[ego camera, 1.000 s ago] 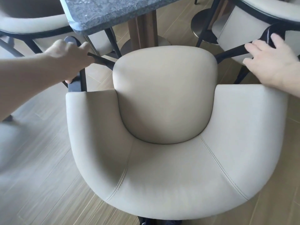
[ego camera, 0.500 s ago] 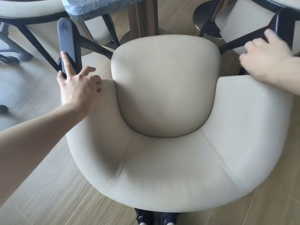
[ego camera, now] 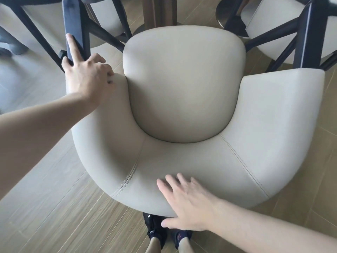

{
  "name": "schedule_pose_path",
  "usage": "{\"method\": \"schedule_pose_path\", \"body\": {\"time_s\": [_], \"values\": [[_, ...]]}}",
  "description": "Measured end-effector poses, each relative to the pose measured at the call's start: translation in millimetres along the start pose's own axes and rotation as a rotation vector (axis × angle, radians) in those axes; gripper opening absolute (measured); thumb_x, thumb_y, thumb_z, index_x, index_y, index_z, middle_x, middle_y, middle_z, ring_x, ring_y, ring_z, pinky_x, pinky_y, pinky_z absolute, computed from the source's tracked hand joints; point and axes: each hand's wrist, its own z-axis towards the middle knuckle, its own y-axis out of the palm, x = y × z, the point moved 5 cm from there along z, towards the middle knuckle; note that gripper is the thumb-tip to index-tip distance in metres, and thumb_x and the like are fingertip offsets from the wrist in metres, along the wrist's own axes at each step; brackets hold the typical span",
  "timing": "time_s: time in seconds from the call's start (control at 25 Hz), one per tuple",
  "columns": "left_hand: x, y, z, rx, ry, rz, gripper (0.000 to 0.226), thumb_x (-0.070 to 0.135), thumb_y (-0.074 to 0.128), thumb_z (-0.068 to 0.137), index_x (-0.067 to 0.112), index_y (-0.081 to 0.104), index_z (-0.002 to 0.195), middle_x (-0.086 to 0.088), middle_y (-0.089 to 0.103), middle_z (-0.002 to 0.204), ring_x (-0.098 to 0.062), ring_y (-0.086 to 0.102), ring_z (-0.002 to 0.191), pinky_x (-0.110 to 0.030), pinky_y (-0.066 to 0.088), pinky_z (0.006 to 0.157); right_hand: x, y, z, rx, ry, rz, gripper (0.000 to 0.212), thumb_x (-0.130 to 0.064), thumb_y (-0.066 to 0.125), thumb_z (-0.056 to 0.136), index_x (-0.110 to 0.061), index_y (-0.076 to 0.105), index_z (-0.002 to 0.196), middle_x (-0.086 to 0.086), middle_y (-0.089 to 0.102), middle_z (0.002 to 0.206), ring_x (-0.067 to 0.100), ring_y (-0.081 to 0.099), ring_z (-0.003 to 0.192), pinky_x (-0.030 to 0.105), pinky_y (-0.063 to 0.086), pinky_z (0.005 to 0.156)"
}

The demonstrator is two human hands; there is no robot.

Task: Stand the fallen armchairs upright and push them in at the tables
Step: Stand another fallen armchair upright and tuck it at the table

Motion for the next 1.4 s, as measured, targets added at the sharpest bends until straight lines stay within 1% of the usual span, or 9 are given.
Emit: {"method": "schedule_pose_path", "body": {"time_s": [0.16,0.28,0.4,0.48,0.64,0.72,0.8,1.04,1.4], "values": [[-0.4,0.2,3.6,0.003,0.012,-0.011,0.026,0.026,0.064,0.089,0.022,0.077,0.111,-0.008,0.061,0.137,-0.055,-0.002,0.15,-0.065,0.029,0.107,-1.8,37.7,-14.5,-0.022,0.011,-0.122,0.117,-0.05,0.076,0.073,-0.012,0.001,0.154,0.024,0.018,0.16,0.045,0.03,0.141,0.07,0.032,0.104],[-0.7,-1.3,-1.9,0.009,0.01,0.031,0.027,0.026,0.062,0.088,0.021,0.077,0.111,-0.011,0.059,0.139,-0.056,-0.002,0.149,-0.066,0.027,0.108,13.1,58.3,-25.3,0.025,0.215,-0.194,0.122,-0.036,0.087,0.059,-0.018,0.015,0.155,0.026,0.04,0.153,0.05,0.044,0.135,0.076,0.038,0.095],[0.3,-6.7,-6.2,0.051,0.06,0.052,0.036,0.025,0.058,0.084,0.018,0.073,0.115,-0.016,0.047,0.147,-0.056,0.005,0.149,-0.072,0.012,0.116,27.1,61.9,-27.6,0.093,0.26,-0.299,0.133,-0.026,0.083,0.069,-0.018,-0.019,0.154,0.033,0.013,0.161,0.057,0.024,0.142,0.084,0.013,0.101],[11.7,-10.0,-29.4,0.083,0.121,0.016,0.042,0.027,0.055,0.082,0.015,0.068,0.12,-0.014,0.039,0.152,-0.05,0.013,0.15,-0.074,0.007,0.116,29.7,69.2,-25.6,0.074,0.275,-0.348,0.137,-0.027,0.083,0.073,-0.017,-0.03,0.149,0.03,0.008,0.162,0.053,0.019,0.145,0.082,0.009,0.104],[63.4,35.3,-180.8,-0.219,0.597,-0.214,0.068,0.06,0.043,0.091,0.013,0.055,0.139,-0.014,0.036,0.16,-0.037,0.039,0.144,-0.058,0.02,0.121,26.8,82.8,-25.4,0.045,0.307,-0.363,0.132,-0.041,0.085,0.068,-0.012,-0.01,0.156,0.021,0.02,0.161,0.044,0.026,0.145,0.077,0.017,0.106],[74.7,60.6,-266.6,-0.397,0.795,-0.103,0.095,0.073,0.056,0.079,0.016,0.04,0.153,-0.012,0.036,0.161,-0.038,0.041,0.143,-0.055,0.028,0.119,30.5,79.9,-28.7,0.077,0.362,-0.343,0.13,-0.046,0.09,0.055,-0.009,0.019,0.157,0.021,0.035,0.156,0.042,0.037,0.141,0.078,0.023,0.105],[75.7,77.6,-293.8,-0.38,0.889,0.074,0.12,0.068,0.077,0.061,0.019,0.027,0.158,-0.019,0.036,0.16,-0.044,0.041,0.142,-0.06,0.029,0.116,32.6,79.3,-28.0,0.089,0.396,-0.316,0.122,-0.043,0.092,0.052,-0.009,0.032,0.152,0.019,0.043,0.15,0.041,0.042,0.138,0.077,0.026,0.104],[89.7,59.2,-274.8,-0.362,0.915,0.178,0.11,0.033,0.076,0.07,0.019,0.002,0.15,-0.014,0.045,0.14,-0.037,0.047,0.121,-0.057,0.03,0.109,30.5,56.6,-29.1,0.066,0.431,-0.243,0.099,-0.032,0.081,0.069,-0.015,0.023,0.147,0.01,0.043,0.144,0.032,0.039,0.138,0.07,0.022,0.109],[124.8,-3.4,-246.6,-0.406,0.818,0.044,0.095,0.041,0.076,0.067,0.022,0.026,0.146,0.0,0.055,0.126,-0.029,0.055,0.112,-0.046,0.039,0.101,71.0,-18.8,-62.5,0.035,0.351,-0.326,0.087,-0.038,0.082,0.06,-0.021,0.033,0.129,0.001,0.06,0.12,0.023,0.06,0.115,0.052,0.04,0.096]]}}
